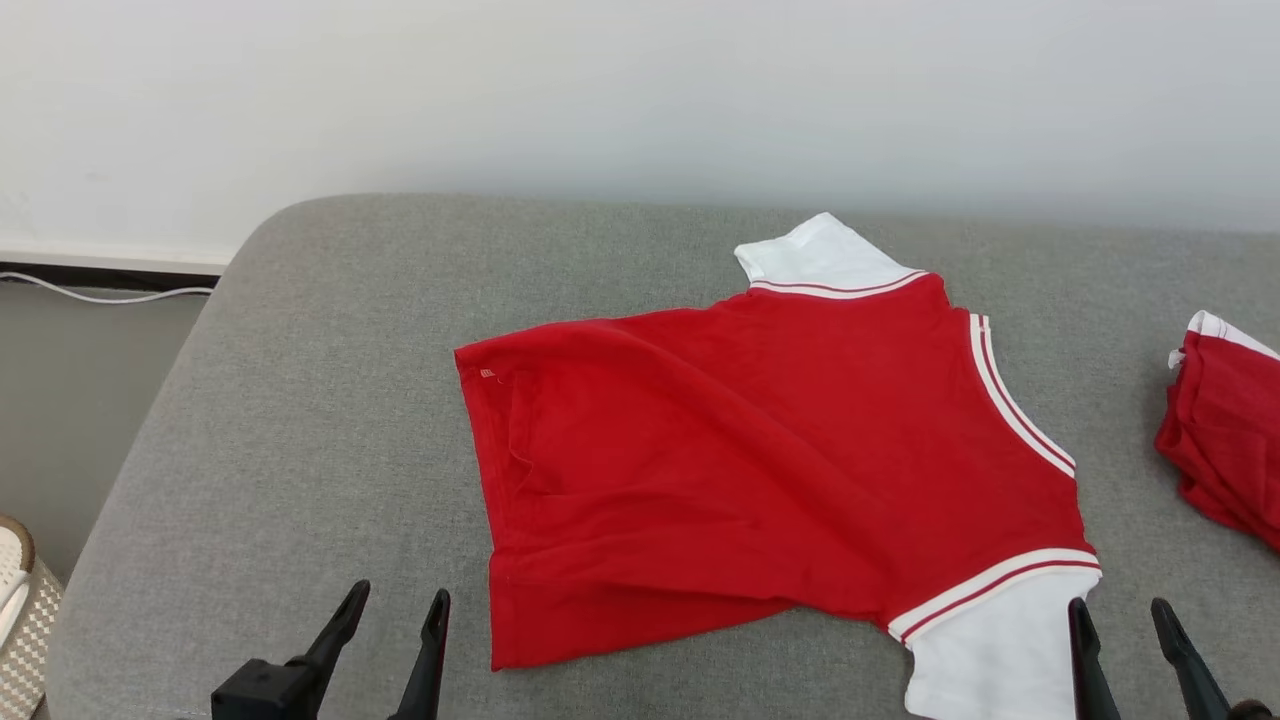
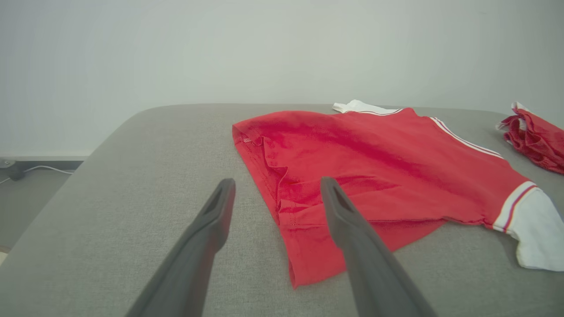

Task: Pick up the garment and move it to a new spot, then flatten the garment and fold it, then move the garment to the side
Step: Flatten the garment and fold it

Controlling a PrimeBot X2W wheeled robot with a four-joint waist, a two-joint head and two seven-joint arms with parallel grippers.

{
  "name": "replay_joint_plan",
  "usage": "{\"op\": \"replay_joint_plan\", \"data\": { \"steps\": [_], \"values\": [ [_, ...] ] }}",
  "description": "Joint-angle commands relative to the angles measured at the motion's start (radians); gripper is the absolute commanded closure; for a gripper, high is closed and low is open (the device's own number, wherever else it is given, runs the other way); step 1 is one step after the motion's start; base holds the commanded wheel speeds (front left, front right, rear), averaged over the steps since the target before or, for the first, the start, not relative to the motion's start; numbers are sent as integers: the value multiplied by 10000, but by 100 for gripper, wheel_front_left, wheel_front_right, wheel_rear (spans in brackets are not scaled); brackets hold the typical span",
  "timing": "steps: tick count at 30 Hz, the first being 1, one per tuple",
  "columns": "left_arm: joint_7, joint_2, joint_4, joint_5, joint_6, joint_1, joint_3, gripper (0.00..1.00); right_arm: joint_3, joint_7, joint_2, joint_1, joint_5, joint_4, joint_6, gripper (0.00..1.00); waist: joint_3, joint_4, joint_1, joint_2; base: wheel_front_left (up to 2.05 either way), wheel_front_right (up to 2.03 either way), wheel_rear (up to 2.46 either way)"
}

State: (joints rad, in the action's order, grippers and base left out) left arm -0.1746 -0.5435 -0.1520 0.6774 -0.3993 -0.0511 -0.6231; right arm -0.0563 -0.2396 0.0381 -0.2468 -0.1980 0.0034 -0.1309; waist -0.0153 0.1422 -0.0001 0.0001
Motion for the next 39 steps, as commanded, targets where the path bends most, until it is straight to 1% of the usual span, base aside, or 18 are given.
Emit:
{"op": "replay_joint_plan", "data": {
  "steps": [1,5,9,17,22,24,28,35,39],
  "values": [
    [1,-176,-256,-52,-110,267,397,0,203,-169,154,124,95,-242,2,0,132,25,1,-1,0,0,0],
    [-5,-224,-319,13,-310,-19,464,0,149,-184,132,-191,76,-265,2,0,286,-30,1,-1,0,0,0],
    [48,-334,-401,7,-404,-88,508,0,212,-193,126,-228,-76,-212,2,0,326,-82,1,-1,0,0,0],
    [105,-392,-466,83,-400,-57,549,0,317,-207,124,-115,-178,-152,2,0,239,-167,1,-1,0,0,0],
    [181,-403,-480,180,-246,6,494,0,380,-212,123,-49,-262,-112,2,0,77,-239,1,-1,0,0,0],
    [222,-389,-454,246,-110,73,448,0,385,-214,123,-67,-380,-39,2,0,-30,-281,1,-1,0,0,0],
    [362,-295,-278,513,332,297,332,0,401,-215,123,-104,-552,263,2,0,-340,-428,1,-1,0,0,0],
    [361,-91,553,1037,1326,1009,351,0,454,-219,122,155,-952,809,2,0,-1264,-893,1,-1,0,0,0],
    [311,-116,1261,1263,1899,1488,462,0,519,-220,122,497,-1171,952,2,0,-1849,-1144,1,-1,0,0,0]
  ]
}}
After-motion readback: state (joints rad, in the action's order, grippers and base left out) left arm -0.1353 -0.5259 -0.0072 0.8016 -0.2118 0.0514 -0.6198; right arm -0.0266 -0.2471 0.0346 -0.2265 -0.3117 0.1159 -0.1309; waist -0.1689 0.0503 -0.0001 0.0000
